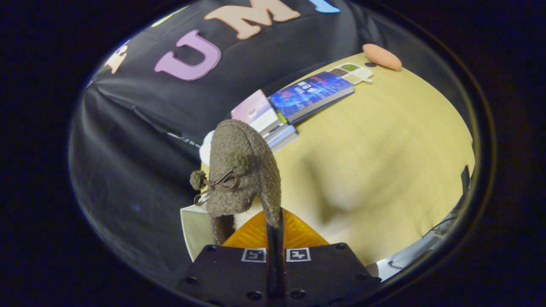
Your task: Open the storage box then place both shoes into the box .Put the left shoe in first, then the right shoe, with the right side of both shoes facing outward in a uniform manner.
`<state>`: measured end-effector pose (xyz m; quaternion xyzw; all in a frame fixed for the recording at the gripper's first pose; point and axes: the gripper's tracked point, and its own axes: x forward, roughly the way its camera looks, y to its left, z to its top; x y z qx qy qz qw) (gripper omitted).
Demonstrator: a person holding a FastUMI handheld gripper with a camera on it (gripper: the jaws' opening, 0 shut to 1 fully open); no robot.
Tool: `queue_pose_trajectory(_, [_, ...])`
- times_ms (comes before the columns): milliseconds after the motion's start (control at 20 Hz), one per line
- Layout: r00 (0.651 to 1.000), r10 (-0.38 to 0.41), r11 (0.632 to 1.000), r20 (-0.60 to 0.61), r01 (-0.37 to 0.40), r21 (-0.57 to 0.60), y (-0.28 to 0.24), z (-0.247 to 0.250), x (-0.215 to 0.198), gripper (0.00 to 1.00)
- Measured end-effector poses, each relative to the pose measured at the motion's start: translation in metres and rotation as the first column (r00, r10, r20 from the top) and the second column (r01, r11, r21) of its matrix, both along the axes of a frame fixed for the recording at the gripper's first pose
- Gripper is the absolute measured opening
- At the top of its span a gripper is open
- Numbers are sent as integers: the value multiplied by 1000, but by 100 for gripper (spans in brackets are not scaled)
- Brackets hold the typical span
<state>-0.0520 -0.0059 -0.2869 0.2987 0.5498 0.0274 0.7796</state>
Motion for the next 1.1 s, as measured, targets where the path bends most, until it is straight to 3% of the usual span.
queue_pose_trajectory(250, [995, 99, 992, 15, -100, 76, 89, 25, -13, 3])
queue_pose_trajectory(450, [988, 154, 982, -12, -151, 113, 132, 24, -32, 3])
queue_pose_trajectory(700, [980, 192, 978, -56, -186, 97, 155, 11, -56, 3])
queue_pose_trajectory(1100, [978, 160, 987, -133, -157, 36, 156, -11, -76, 5])
